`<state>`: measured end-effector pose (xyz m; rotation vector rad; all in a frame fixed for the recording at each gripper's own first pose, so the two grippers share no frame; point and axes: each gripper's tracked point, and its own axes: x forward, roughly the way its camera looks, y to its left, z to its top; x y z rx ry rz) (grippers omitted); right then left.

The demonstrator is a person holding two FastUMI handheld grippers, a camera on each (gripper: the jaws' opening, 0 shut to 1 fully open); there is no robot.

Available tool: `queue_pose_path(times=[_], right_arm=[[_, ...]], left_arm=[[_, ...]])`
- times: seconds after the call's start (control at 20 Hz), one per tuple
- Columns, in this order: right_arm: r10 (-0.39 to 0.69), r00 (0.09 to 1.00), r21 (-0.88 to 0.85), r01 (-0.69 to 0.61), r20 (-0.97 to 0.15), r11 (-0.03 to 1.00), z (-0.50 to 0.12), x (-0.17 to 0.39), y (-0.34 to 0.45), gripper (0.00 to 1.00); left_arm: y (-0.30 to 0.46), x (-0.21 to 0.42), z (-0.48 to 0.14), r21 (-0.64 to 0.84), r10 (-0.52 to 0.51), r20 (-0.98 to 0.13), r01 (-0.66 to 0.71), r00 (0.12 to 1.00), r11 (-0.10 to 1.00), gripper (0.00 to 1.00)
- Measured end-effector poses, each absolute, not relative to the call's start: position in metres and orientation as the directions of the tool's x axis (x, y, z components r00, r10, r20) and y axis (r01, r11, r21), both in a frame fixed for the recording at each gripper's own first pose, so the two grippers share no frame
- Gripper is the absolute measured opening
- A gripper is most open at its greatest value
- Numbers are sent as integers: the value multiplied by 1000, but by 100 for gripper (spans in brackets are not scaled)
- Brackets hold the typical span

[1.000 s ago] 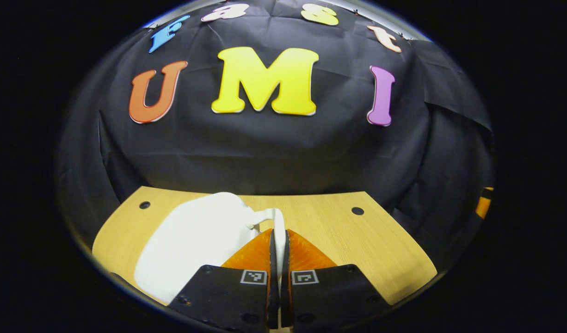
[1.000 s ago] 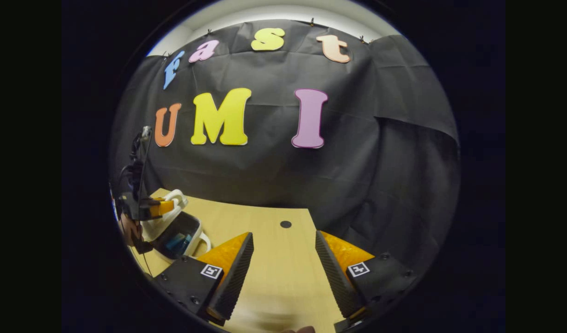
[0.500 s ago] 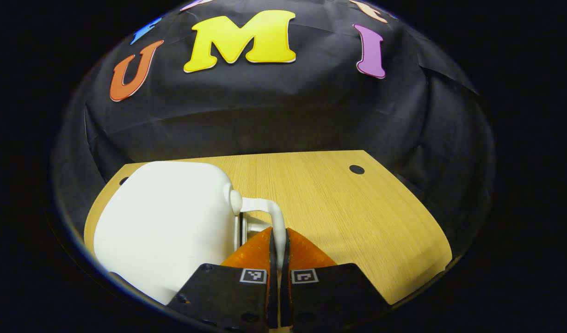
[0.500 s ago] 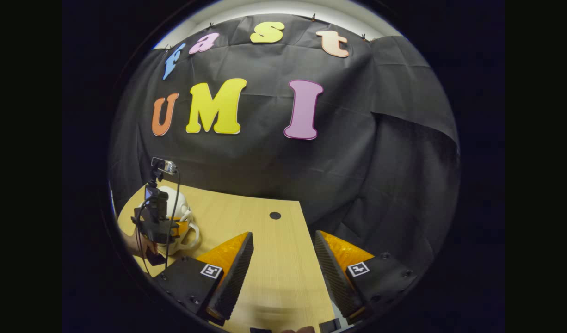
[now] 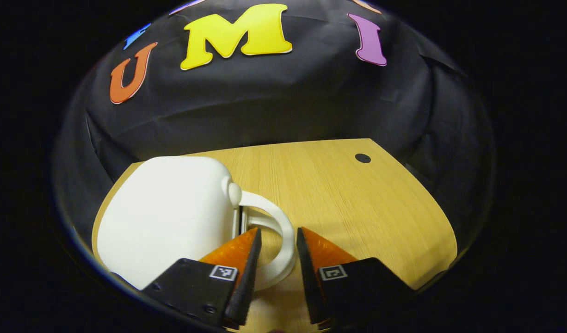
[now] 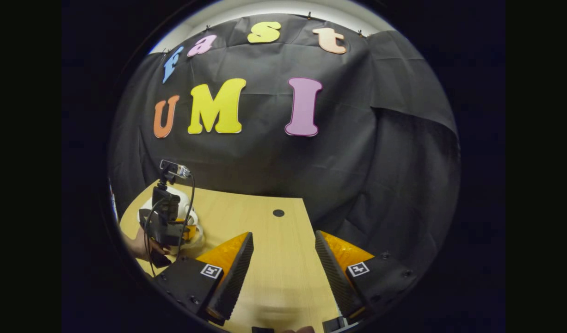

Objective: First open the suitcase, pack the skin care products into it, and then close the suitcase.

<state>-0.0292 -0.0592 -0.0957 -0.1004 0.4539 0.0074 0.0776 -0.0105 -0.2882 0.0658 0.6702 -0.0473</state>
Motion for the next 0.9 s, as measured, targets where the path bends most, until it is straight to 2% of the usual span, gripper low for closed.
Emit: queue_pose_path(times=[0.05,0.15,0.2,0.35,0.4,0.45,0.6,0.75,0.9], right_arm=[[-4,901,-88,-38,-434,995,-94,-27,-55,80],[24,908,-77,-62,-418,995,-90,-21,-42,80],[42,914,-69,-76,-403,995,-85,-17,-34,80],[116,931,-35,-137,-347,990,-64,2,1,80],[140,937,-26,-157,-321,987,-54,9,14,80],[163,942,-20,-176,-292,984,-43,16,26,80],[215,957,1,-219,-196,976,-6,31,59,80],[215,969,19,-214,-123,977,22,37,74,79],[184,979,18,-184,-85,983,34,36,77,80]], left_arm=[[-10,74,-284,41,-23,-618,62,786,997,69],[-4,65,-261,38,-17,-597,49,802,998,84],[2,61,-241,47,-3,-567,36,823,998,94],[24,61,-165,67,39,-435,-11,899,998,95],[30,60,-134,60,43,-378,-22,925,998,100],[34,60,-109,54,49,-330,-33,943,998,96],[49,54,-29,15,64,-176,-62,982,998,96],[67,42,23,-15,77,-87,-79,993,997,96],[81,28,51,-8,93,-30,-93,995,996,96]])
